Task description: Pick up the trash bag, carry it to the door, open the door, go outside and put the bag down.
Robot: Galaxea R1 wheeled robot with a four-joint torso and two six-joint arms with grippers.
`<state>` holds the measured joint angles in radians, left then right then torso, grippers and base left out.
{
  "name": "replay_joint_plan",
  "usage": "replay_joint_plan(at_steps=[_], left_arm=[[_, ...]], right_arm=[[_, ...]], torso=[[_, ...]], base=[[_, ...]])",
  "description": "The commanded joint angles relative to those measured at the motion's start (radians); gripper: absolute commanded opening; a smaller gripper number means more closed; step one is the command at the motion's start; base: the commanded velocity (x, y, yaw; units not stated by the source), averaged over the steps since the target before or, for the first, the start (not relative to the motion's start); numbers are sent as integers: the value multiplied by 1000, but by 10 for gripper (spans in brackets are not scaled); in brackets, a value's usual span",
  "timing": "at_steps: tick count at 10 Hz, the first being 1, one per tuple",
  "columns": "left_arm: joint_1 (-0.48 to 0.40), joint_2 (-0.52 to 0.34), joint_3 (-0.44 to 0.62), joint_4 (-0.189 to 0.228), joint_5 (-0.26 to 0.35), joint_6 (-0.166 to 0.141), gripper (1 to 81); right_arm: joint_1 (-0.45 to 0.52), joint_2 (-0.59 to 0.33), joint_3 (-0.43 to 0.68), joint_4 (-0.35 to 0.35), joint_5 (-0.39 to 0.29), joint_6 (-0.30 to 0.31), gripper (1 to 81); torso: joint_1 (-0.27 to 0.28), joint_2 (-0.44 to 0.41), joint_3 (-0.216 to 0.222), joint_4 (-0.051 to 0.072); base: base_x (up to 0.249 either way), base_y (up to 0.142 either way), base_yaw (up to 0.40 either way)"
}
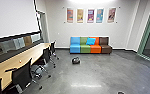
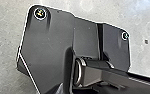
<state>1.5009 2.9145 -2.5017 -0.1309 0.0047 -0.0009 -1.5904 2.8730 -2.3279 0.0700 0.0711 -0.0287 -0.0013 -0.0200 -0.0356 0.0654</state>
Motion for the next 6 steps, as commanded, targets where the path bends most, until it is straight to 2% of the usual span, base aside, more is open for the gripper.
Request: replay_joint_plan(at_steps=[1, 6], left_arm=[[-67, -4, 7, 7, 52, 4, 811], [-67, 0, 4, 7, 51, 4, 811]], right_arm=[[57, -4, 24, 5, -53, -2, 811], [62, -7, 24, 7, -53, -2, 811]], torso=[[1, 0, 0, 0], [2, 1, 0, 0]], base=[[114, 0, 0], [146, 0, 0]])
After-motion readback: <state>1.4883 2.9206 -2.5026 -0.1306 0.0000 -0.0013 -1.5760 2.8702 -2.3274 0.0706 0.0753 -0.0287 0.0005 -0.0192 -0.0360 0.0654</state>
